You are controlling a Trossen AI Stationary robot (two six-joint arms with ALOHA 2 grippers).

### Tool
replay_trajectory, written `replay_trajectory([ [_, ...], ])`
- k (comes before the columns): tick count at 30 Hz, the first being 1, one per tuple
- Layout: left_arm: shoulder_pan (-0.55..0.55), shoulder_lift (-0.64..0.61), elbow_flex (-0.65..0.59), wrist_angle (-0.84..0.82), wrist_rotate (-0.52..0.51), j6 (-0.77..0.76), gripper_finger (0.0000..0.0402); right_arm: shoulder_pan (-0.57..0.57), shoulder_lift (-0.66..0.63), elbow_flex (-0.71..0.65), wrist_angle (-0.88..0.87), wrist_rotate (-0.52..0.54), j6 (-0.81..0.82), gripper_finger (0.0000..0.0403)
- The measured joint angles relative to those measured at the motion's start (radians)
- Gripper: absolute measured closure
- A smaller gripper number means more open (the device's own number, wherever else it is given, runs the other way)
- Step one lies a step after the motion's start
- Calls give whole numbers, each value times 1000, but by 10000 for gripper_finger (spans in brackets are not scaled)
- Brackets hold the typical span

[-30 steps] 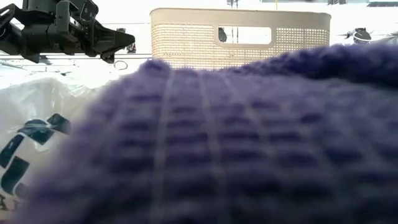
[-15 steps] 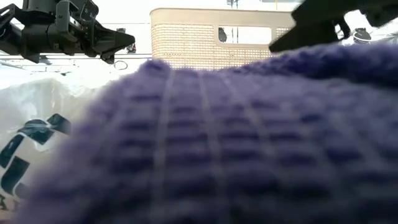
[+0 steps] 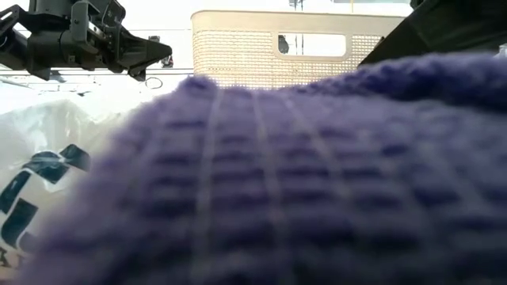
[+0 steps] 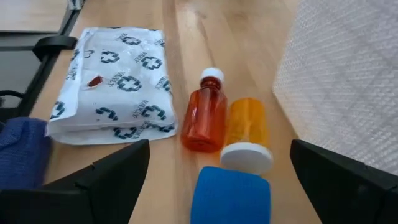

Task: Pick & place medical supplies in basket/bin
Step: Put the rolled blue bandage into the white container

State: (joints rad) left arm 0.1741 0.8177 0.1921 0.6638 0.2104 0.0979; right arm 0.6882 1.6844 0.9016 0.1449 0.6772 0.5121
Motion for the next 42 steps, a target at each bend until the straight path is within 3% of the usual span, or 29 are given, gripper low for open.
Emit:
replay_trajectory([
  [23, 0, 0, 0, -11, 0, 3, 385, -8, 152, 0, -3, -22, 26, 21],
  [34, 0, 0, 0, -11, 0, 2, 385, -22, 163, 0, -5, -59, 38, 27],
  [38, 0, 0, 0, -11, 0, 1, 385, -21, 163, 0, 4, -57, 25, 59],
  [42, 0, 0, 0, -11, 0, -3, 385, -22, 162, 0, 10, -55, 16, 123],
])
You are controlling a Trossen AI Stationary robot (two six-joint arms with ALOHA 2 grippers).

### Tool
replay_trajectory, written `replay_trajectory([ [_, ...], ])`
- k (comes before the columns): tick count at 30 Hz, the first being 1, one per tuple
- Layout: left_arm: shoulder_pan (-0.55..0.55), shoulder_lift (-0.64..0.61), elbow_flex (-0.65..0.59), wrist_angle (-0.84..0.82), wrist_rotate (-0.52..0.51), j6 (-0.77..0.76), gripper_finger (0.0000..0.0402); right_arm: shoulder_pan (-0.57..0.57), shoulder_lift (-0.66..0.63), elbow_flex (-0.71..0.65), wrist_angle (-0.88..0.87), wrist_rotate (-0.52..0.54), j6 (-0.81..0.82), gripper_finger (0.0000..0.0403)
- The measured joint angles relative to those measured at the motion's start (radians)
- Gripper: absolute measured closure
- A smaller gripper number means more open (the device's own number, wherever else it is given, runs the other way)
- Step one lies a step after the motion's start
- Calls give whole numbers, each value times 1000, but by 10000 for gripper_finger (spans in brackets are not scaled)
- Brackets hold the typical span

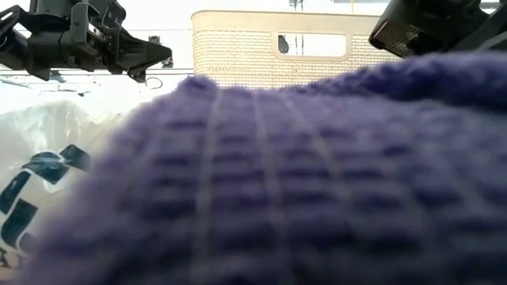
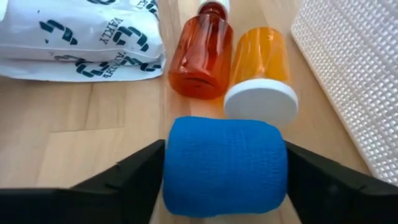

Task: Pick & place medical supplies in basket/bin
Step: Put the rolled blue bandage into the white container

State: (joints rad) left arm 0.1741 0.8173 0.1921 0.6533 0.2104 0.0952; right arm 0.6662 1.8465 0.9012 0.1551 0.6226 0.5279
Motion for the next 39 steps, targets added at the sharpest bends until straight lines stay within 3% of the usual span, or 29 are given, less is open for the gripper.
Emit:
replay_trajectory([
  [4, 0, 0, 0, 0, 0, 0, 385, 0, -13, 0, 0, -26, -35, 183],
  [8, 0, 0, 0, 0, 0, 0, 385, 0, -79, 0, 10, -51, -92, 183],
  [18, 0, 0, 0, -4, 0, 0, 385, 3, -387, 0, 19, -49, -283, 170],
  [26, 0, 0, 0, -8, 0, -1, 385, 28, -578, 0, 65, -51, -487, 181],
  [39, 0, 0, 0, -8, 0, -3, 385, 42, -800, 0, 18, 11, -776, 181],
])
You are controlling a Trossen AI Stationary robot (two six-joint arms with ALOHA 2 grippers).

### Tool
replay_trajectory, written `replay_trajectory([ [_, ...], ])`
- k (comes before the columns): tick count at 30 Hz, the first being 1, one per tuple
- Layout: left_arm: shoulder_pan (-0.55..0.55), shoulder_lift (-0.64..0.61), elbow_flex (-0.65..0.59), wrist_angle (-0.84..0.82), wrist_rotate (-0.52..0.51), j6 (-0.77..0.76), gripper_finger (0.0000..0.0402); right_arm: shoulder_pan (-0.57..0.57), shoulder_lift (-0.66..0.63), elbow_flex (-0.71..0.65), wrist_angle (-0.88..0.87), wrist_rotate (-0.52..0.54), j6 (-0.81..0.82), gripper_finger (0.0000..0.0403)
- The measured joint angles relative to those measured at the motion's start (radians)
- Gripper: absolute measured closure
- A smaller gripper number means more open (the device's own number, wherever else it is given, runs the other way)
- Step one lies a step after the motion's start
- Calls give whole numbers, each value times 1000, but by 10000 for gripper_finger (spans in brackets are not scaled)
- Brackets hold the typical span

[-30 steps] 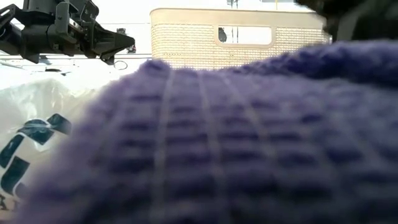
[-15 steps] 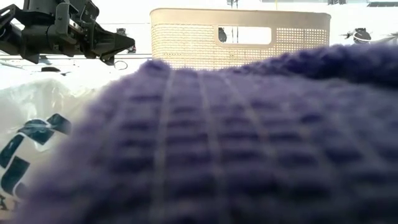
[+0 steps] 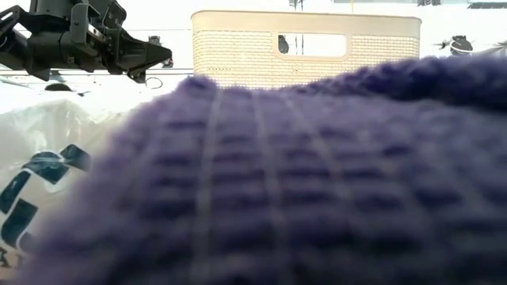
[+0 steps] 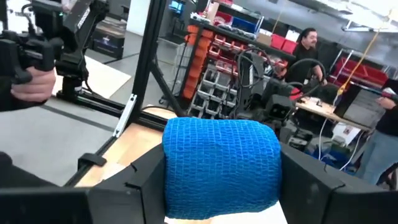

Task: Pick & place medical supplies in basket/bin
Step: Put the rolled blue bandage into the white container

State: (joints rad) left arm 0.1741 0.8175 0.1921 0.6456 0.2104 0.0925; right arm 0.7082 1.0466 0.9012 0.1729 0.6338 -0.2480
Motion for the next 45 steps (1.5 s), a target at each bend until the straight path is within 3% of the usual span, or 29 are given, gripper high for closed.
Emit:
replay_trajectory([
  [5, 0, 0, 0, 0, 0, 0, 385, -27, -23, 0, 13, 66, -71, 173],
  [11, 0, 0, 0, 0, -1, 4, 385, -182, -53, 0, 38, 58, -104, 181],
  [18, 0, 0, 0, 0, -2, 10, 385, -438, -55, 86, -154, -147, -18, 181],
  [25, 0, 0, 0, 1, -2, 25, 385, -701, 58, 235, -397, -389, 6, 181],
  [31, 0, 0, 0, 1, -2, 26, 385, -872, 171, 317, -456, -444, -63, 181],
  [38, 0, 0, 0, 0, -2, 29, 385, -995, 312, 321, -508, -554, -111, 181],
  [42, 0, 0, 0, 0, -2, 29, 385, -1015, 409, 320, -547, -641, -129, 180],
  [45, 0, 0, 0, 0, -2, 34, 385, -1019, 476, 320, -565, -643, -149, 174],
])
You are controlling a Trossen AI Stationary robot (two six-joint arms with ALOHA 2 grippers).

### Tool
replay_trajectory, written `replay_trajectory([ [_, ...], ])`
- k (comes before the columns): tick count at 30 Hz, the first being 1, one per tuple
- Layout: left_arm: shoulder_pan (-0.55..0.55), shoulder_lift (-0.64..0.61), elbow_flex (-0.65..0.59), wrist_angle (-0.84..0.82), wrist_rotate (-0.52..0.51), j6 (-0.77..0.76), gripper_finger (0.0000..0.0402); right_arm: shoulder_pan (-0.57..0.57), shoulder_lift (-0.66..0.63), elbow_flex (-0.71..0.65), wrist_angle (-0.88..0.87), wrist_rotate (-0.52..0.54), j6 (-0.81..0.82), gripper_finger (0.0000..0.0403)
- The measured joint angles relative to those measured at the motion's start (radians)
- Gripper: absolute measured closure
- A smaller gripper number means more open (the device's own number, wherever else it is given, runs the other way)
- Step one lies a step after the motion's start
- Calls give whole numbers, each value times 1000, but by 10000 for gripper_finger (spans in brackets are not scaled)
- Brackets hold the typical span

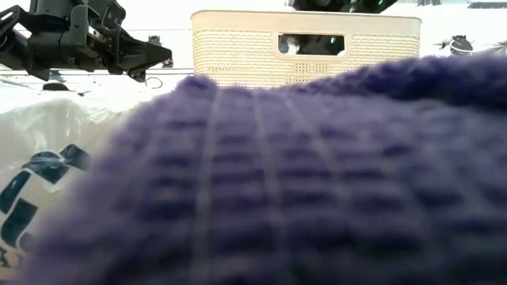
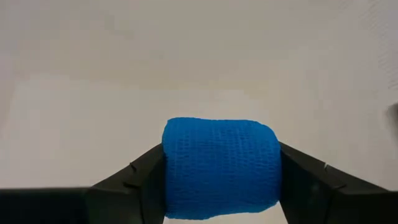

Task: Pick & place medical supplies in basket/bin
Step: Put the rolled blue bandage into the white container

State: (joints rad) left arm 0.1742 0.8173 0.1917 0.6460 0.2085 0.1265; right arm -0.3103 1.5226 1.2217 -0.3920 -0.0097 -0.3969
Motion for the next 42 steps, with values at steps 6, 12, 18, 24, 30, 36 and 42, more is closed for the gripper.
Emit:
replay_trajectory([
  [6, 1, 0, 0, 0, 0, 4, 385, -27, 109, 0, -52, 0, -7, 181],
  [12, 1, 0, 0, -1, 0, 9, 385, -37, 185, -1, -83, -30, -3, 173],
  [18, 1, 0, 0, -2, 0, 9, 385, -36, 261, -1, -116, -45, -4, 181],
  [24, 1, 0, 0, -4, 0, 9, 385, -35, 303, 2, -119, -49, 16, 171],
  [30, 1, 0, 0, -4, 0, 8, 385, -35, 297, 1, -144, -46, 18, 180],
  [36, 1, 0, 0, -9, 0, 3, 385, -35, 253, -5, -153, -42, 51, 136],
  [42, 1, 0, 0, -12, 0, 3, 385, -32, 149, -4, -156, -9, 71, 103],
])
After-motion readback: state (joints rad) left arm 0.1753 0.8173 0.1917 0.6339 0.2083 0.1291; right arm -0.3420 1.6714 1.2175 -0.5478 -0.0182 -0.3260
